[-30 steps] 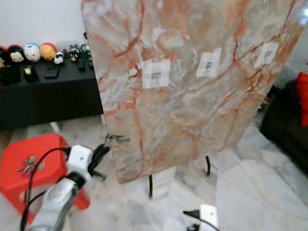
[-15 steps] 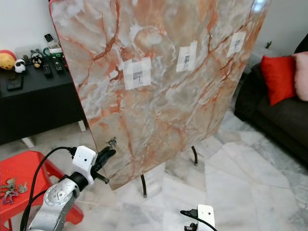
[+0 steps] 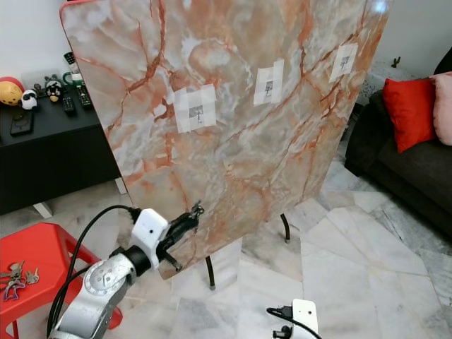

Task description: Hang keys on a hook

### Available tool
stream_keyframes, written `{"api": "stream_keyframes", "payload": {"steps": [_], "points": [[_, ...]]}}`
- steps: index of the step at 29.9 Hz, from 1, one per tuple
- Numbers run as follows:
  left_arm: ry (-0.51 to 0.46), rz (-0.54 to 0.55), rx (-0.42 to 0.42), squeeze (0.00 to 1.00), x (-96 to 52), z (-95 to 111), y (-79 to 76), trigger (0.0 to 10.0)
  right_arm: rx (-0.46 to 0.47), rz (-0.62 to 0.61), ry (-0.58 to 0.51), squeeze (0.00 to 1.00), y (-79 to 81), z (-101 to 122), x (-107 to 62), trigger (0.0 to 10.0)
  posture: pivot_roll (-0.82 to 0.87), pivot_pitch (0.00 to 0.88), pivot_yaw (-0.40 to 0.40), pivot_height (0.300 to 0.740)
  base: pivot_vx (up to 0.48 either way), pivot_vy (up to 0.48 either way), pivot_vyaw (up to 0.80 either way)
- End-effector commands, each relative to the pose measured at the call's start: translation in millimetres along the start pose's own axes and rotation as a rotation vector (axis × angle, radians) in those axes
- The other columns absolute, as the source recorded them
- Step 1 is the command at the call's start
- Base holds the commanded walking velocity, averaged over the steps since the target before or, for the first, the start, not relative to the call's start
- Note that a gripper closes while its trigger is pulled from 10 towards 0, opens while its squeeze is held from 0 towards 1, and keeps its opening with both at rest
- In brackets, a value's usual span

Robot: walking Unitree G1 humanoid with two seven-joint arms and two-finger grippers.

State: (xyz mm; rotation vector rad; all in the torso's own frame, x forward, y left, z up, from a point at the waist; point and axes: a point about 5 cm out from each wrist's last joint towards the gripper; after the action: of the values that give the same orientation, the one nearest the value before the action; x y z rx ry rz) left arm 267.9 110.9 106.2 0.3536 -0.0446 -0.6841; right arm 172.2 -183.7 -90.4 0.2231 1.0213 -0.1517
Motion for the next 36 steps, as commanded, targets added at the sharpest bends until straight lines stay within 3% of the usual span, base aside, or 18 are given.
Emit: {"api": "stream_keyframes", "payload": {"steps": [1,6,8,10,11,13,14,16,20,25,27,28,29,30,31,36], "points": [[-0.018,-0.033,0.046,0.00,4.2,10,-0.1,10.0,-0.002,-0.007,-0.007,0.00,-1.6,2,0.0,10.0,0.04,0.013,-0.051,0.740,0.000,0.000,0.00],[0.000,-0.015,0.060,0.00,3.9,10,3.1,10.0,0.000,-0.006,-0.007,0.00,-0.8,2,0.1,10.0,0.05,0.011,-0.048,0.740,0.000,0.000,0.00],[0.012,-0.013,0.028,0.00,2.4,9,2.0,10.0,0.004,-0.007,-0.009,0.00,-0.5,2,0.2,10.0,0.05,0.011,-0.048,0.740,0.000,0.000,0.00],[-0.037,-0.067,-0.031,0.00,0.1,16,-2.6,10.0,0.007,-0.007,-0.010,0.00,-0.3,2,0.2,10.0,0.04,0.013,-0.050,0.740,0.000,0.000,0.00],[-0.066,-0.137,0.033,0.00,-2.2,24,-6.7,10.0,0.004,-0.006,-0.010,0.00,-0.2,3,0.2,10.0,0.04,0.013,-0.050,0.740,0.000,0.000,0.00],[-0.009,-0.165,0.222,0.00,-1.8,23,-5.8,10.0,0.001,-0.006,-0.009,0.00,-0.5,3,0.2,10.0,0.06,0.012,-0.052,0.740,0.000,0.000,0.00],[0.081,-0.162,0.419,0.00,0.9,16,1.0,10.0,-0.008,-0.008,-0.008,0.00,-0.8,3,0.2,10.0,0.06,0.010,-0.053,0.740,0.000,0.000,0.00],[0.117,-0.149,0.521,0.00,2.3,13,7.5,10.0,-0.013,-0.008,-0.006,0.00,-0.7,3,0.3,10.0,0.06,0.010,-0.051,0.740,0.000,0.000,0.00],[0.039,-0.046,0.277,0.00,4.1,21,14.8,10.0,-0.011,-0.007,-0.007,0.00,-0.4,3,0.3,10.0,0.05,0.010,-0.048,0.740,0.000,0.000,0.00],[0.088,-0.062,0.320,0.00,-2.0,13,15.0,10.0,-0.011,-0.011,-0.008,0.00,-0.7,3,0.3,10.0,0.05,0.012,-0.049,0.740,0.000,0.000,0.00],[0.125,-0.060,0.400,0.00,-4.3,9,16.4,10.0,-0.012,-0.013,-0.008,0.00,-1.0,3,0.3,10.0,0.05,0.012,-0.051,0.740,0.000,0.000,0.00],[0.122,-0.055,0.376,0.00,-4.5,8,16.2,10.0,-0.012,-0.013,-0.008,0.00,-1.1,3,0.3,10.0,0.05,0.014,-0.052,0.740,0.000,0.000,0.00],[0.085,-0.037,0.272,0.00,-3.8,12,15.3,10.0,-0.013,-0.012,-0.007,0.00,-1.3,3,0.3,10.0,0.05,0.014,-0.054,0.740,0.000,0.000,0.00],[0.085,-0.037,0.272,0.00,-3.8,12,15.3,10.0,-0.013,-0.012,-0.007,0.00,-1.3,3,0.3,10.0,0.05,0.014,-0.054,0.740,0.000,0.000,0.00],[0.053,-0.038,0.204,0.00,-3.1,15,13.5,10.0,-0.016,-0.011,-0.007,0.00,-1.4,3,0.2,10.0,0.05,0.013,-0.054,0.740,0.000,0.000,0.00],[0.023,-0.035,0.121,0.00,-2.1,17,11.0,10.0,-0.013,-0.010,-0.008,0.00,-1.5,3,0.2,10.0,0.05,0.012,-0.052,0.740,0.000,0.000,0.00]]}}
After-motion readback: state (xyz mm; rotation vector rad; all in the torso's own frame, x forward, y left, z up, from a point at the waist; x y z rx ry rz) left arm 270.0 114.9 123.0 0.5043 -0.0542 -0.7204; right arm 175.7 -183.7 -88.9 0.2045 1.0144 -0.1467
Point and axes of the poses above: a point about 5 cm out from each wrist's last joint towards the gripper, its own x axis pointing out of the wrist towards the gripper, its own z axis along the axis of the wrist's last joint, y = z × x, and after that the axes turned 7 degrees about x, right-handed
